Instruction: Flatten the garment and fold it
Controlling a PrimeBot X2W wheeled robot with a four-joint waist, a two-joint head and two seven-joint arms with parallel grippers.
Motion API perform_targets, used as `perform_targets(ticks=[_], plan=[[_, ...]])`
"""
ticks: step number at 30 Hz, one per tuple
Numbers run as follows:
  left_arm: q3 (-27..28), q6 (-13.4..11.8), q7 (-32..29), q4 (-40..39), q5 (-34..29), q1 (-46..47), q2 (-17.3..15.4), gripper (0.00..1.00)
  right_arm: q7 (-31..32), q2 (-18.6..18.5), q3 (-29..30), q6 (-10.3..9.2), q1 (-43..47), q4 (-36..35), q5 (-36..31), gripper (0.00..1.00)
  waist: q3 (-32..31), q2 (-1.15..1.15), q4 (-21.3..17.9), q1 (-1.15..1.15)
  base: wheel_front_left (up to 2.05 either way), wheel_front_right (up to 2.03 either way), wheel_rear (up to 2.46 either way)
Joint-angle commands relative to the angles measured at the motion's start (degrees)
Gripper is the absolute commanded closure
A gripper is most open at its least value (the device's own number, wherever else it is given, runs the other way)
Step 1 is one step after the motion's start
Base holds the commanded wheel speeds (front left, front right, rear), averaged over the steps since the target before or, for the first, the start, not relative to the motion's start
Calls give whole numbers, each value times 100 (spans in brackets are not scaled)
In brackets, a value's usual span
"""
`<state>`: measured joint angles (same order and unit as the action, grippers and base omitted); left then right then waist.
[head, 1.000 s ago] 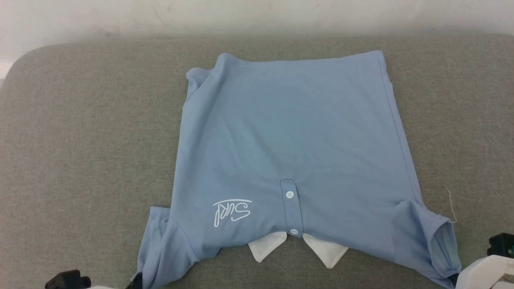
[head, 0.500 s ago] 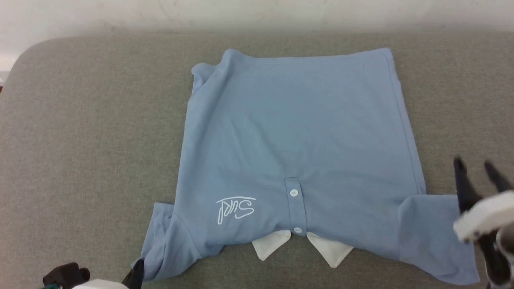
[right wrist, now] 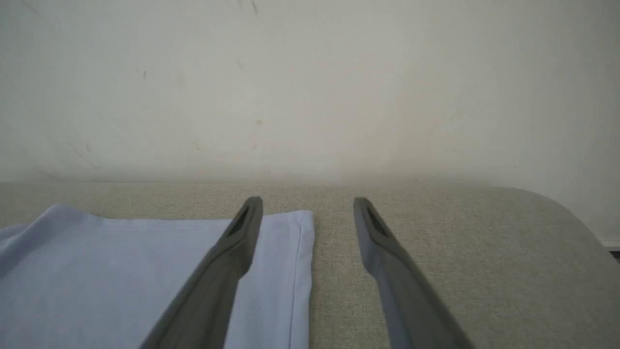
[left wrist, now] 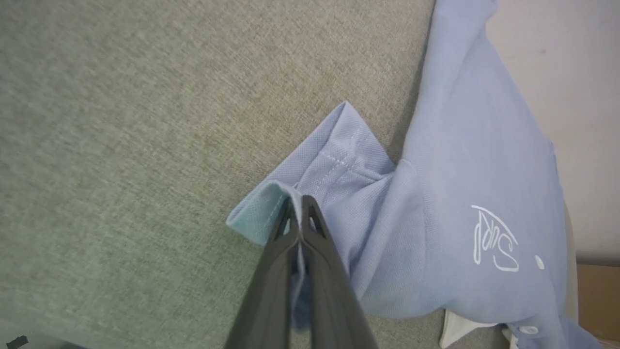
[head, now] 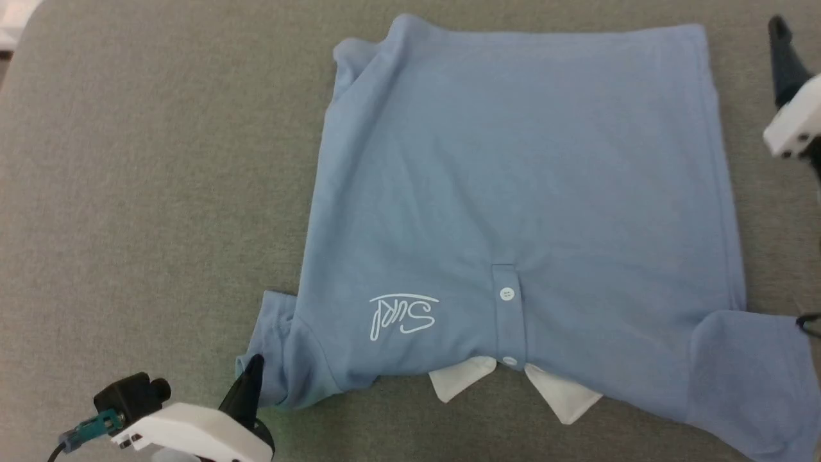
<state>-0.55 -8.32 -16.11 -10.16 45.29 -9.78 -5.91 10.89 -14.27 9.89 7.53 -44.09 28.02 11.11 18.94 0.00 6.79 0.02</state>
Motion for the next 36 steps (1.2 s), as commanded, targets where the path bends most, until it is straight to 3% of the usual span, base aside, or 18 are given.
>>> perform_targets(ticks=[1,11,23,24,25,27,28,29,32,36], plan=[[-26,42,30,3,-45,101,16,100,53,-31,-27,-4,-168,119,-57,0,442,0,363,-2,0,0,0],[-296,200,261,216,87,412,158,100,1555,-525,74,-4,-1645,1519,-659,0,1037,0,895,-2,0,0,0],[-551,310,516,452,216,520,235,100,3274,-762,599,-4,-2251,1477,-1537,0,1518,0,1188,-2,0,0,0],[-559,316,530,463,226,531,238,100,3378,-761,635,-4,-2258,1432,-1580,31,1539,0,1197,-2,0,0,0],[-564,320,544,474,234,538,240,100,3476,-758,672,-4,-2260,1391,-1615,53,1552,0,1202,-2,0,0,0],[-570,321,566,495,242,546,242,100,3655,-733,715,-4,-2243,1290,-1665,75,1572,0,1199,-2,0,0,0],[-573,320,575,506,245,551,243,100,3713,-719,731,-4,-2231,1232,-1677,93,1577,0,1195,-2,0,0,0],[-578,319,583,519,246,556,244,100,3756,-704,740,-4,-2209,1177,-1684,100,1574,0,1185,-2,0,0,0],[-600,322,597,560,256,576,247,100,3667,-649,804,-4,-2094,971,-1649,100,1508,0,1149,-2,0,0,0],[-587,311,620,614,252,571,231,100,2906,-619,874,-4,-1738,619,-1422,100,1261,0,1093,-2,0,0,0]])
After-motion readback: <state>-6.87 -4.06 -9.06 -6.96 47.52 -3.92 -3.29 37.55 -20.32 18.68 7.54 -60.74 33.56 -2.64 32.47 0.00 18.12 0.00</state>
